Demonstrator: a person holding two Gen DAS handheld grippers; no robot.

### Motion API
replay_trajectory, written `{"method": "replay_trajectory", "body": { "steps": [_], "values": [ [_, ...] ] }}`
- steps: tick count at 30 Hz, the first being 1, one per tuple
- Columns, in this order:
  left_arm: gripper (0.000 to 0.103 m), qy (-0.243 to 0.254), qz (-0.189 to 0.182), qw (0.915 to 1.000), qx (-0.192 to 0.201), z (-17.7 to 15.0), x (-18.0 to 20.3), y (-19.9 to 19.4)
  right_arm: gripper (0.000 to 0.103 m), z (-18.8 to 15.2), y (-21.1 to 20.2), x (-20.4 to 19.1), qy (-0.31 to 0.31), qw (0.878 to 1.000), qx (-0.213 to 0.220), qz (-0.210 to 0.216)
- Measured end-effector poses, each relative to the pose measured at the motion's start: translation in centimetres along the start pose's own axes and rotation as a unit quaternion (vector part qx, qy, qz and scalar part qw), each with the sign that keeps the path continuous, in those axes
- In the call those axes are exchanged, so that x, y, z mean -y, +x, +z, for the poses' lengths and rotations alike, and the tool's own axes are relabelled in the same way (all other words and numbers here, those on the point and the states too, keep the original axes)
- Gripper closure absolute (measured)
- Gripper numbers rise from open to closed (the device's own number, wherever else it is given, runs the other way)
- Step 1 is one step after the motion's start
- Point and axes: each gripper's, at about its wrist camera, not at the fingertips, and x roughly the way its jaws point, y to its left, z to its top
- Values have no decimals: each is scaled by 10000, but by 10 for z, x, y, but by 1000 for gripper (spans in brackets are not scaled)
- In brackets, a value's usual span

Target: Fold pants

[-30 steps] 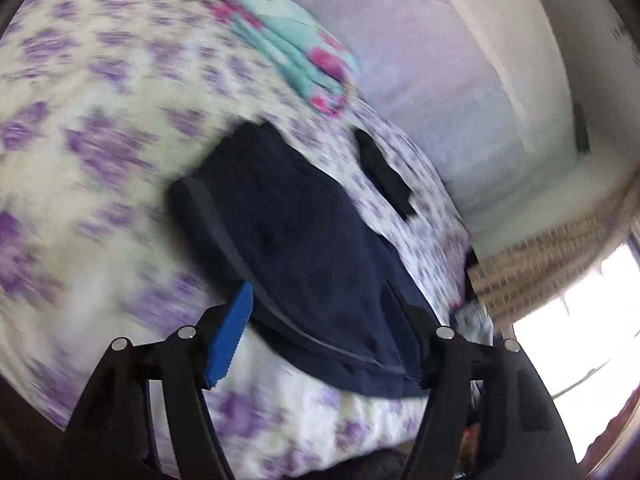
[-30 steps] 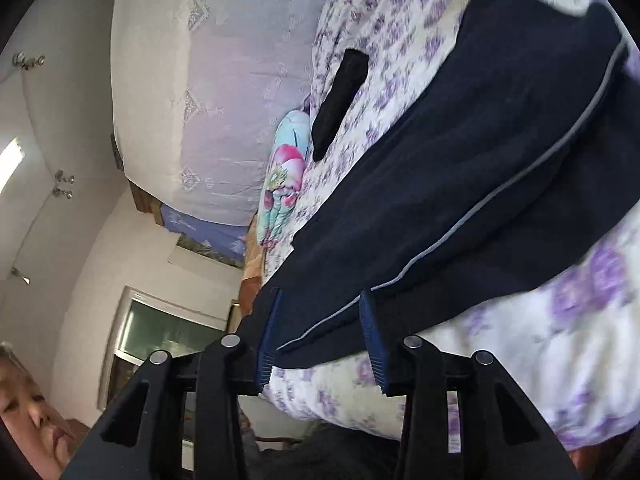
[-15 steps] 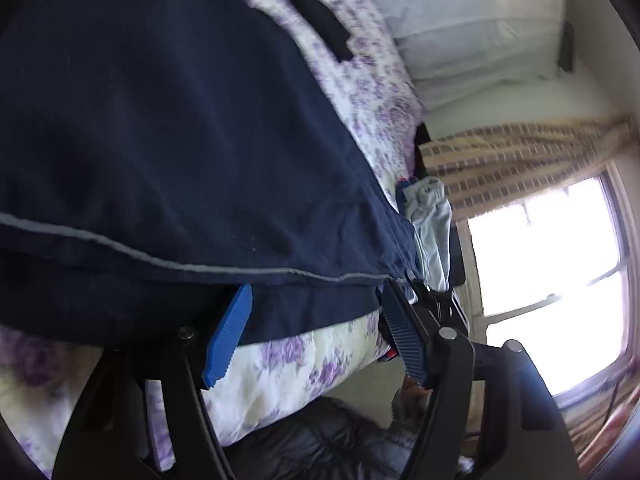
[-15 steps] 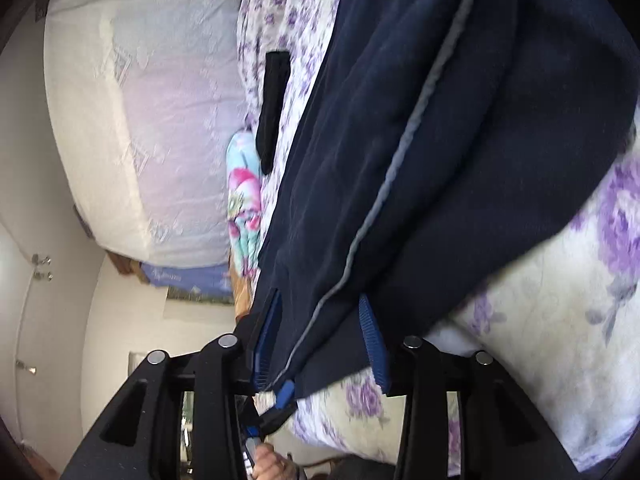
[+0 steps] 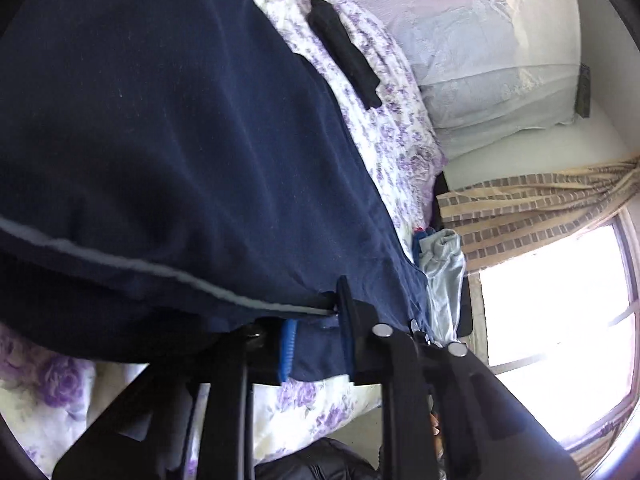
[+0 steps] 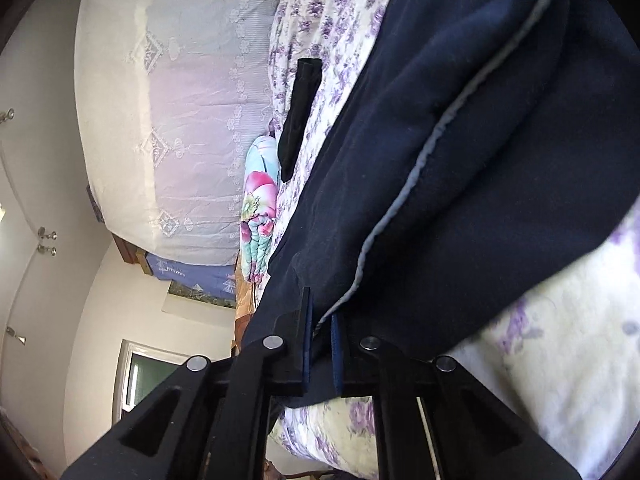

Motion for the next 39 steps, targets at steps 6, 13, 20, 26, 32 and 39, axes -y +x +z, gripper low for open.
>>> {"method": "replay_trajectory", "body": {
  "steps": [6, 13, 20, 26, 32, 39],
  "values": [
    [88, 180, 168, 9995, -176, -14, 0, -7, 97, -9, -23, -9, -352, 9991, -65, -216],
    [92, -234, 163, 9992, -274, -20, -28, -12, 99, -3, -35, 22, 90, 9998, 52, -186],
    [92, -188, 186, 9993, -261, -18, -28, -8, 76, 8, -38, 27, 592, 9979, 258, -44],
    [91, -222, 139, 9993, -272, -19, -30, -6, 55, 15, -33, 18, 652, 9966, 431, -244],
    [95, -258, -39, 9993, -279, -16, -32, -4, 99, 20, -23, 27, 354, 9990, 148, -239],
    [96, 146, -35, 9995, -293, -22, -16, -17, 100, 1, -54, -11, -698, 9969, 27, -363]
  ]
}}
